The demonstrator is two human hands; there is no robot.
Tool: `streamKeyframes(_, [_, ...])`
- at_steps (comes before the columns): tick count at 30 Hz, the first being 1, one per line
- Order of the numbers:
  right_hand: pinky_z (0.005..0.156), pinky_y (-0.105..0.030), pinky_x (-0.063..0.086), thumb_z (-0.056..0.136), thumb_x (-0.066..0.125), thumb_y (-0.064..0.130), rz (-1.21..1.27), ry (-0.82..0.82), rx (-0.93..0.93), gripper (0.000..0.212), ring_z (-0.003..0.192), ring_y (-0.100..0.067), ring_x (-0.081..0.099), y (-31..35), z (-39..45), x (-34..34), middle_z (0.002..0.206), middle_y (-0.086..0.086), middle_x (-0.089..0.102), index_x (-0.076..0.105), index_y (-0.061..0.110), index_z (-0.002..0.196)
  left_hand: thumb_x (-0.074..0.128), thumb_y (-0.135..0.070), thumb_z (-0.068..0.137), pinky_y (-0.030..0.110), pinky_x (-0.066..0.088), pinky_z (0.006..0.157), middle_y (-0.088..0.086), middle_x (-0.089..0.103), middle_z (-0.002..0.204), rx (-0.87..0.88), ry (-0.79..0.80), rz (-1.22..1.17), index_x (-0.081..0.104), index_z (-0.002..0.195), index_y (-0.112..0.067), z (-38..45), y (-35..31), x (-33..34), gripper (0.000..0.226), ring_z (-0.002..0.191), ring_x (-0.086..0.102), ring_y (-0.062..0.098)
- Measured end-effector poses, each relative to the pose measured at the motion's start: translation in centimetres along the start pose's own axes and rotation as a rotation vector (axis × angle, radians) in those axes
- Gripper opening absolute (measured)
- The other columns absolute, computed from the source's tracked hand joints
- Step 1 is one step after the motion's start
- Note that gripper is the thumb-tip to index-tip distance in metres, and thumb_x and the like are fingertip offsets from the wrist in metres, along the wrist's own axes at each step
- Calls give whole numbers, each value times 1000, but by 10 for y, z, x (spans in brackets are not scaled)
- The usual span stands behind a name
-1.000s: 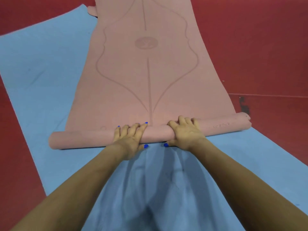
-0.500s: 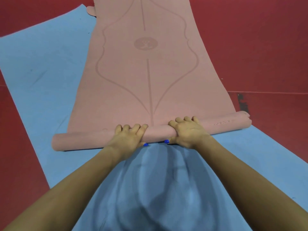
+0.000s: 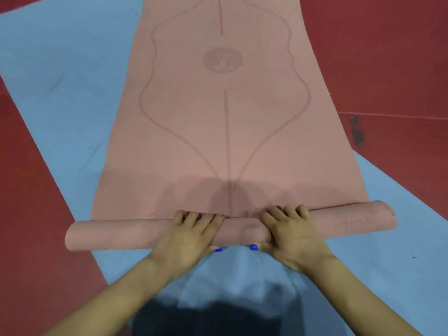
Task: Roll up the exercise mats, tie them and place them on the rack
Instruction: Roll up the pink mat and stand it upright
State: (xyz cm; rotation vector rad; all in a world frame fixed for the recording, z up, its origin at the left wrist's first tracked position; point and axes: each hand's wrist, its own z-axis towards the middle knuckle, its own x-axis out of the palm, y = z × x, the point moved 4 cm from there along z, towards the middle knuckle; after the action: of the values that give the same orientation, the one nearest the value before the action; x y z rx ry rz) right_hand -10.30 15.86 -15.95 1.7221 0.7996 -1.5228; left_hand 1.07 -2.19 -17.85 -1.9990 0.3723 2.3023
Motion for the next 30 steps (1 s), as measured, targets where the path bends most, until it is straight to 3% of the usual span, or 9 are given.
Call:
streamKeyframes(5, [66, -38, 25, 73, 36, 74, 0, 14, -20, 71, 69, -28, 56, 17, -42, 8, 91, -1, 67, 68, 18, 103, 39, -51, 85, 39, 34, 80, 4, 64, 109, 39, 19, -47, 46, 130, -9, -31, -30, -10, 62, 82, 58, 25])
streamKeyframes(11, [73, -41, 30, 72, 43, 63, 2, -30, -117, 66, 85, -31, 58, 34, -100, 14, 98, -9, 68, 54, 12, 113, 41, -46, 94, 42, 39, 85, 9, 65, 113, 53, 16, -127, 46, 131, -5, -73, -76, -20, 55, 91, 57, 27])
streamKeyframes(13, [76, -42, 34, 75, 47, 62, 2, -28, -91, 66, 87, -31, 54, 38, -110, 18, 100, -11, 66, 60, 9, 113, 49, -43, 94, 44, 45, 89, 9, 65, 115, -4, -15, -175, 51, 129, -6, -79, -86, -21, 51, 94, 61, 28])
streamKeyframes(16, [76, -43, 36, 78, 49, 62, -2, -26, -81, 67, 83, -31, 54, 40, -114, 24, 101, -12, 64, 65, 7, 113, 53, -50, 91, 46, 46, 97, 8, 63, 125, -66, -26, -232, 59, 130, -8, -82, -91, -26, 58, 116, 60, 26])
streamKeyframes(19, [77, -41, 39, 79, 56, 60, 61, -113, -83, 63, 81, -31, 57, 37, -116, 23, 99, -10, 64, 67, 8, 113, 52, -54, 91, 50, 42, 102, 7, 57, 135, -12, -22, -186, 56, 133, -8, -81, -91, -27, 63, 129, 50, 27])
streamKeyframes(23, [72, -38, 42, 84, 53, 45, 209, -291, -47, 47, 82, -29, 57, 33, -111, 12, 96, -12, 63, 70, 6, 104, 56, -49, 88, 52, 38, 104, 9, 54, 138, 47, -10, -133, 50, 137, -8, -77, -84, -17, 64, 130, 48, 32])
streamKeyframes(27, [60, -37, 34, 88, 50, 35, 134, -361, 1, 34, 62, -30, 48, 28, -94, 12, 70, -10, 52, 62, 7, 72, 49, -61, 88, 55, 36, 104, 14, 51, 140, 117, 17, -85, 42, 141, -10, -65, -71, -15, 73, 130, 47, 35])
streamKeyframes(30, [55, -36, 34, 86, 51, 28, 131, -388, 53, 26, 57, -28, 46, 22, -79, 8, 65, -8, 50, 57, 10, 68, 49, -69, 85, 58, 34, 106, 17, 52, 137, 96, 6, -116, 44, 140, -9, -52, -60, -17, 81, 130, 45, 37])
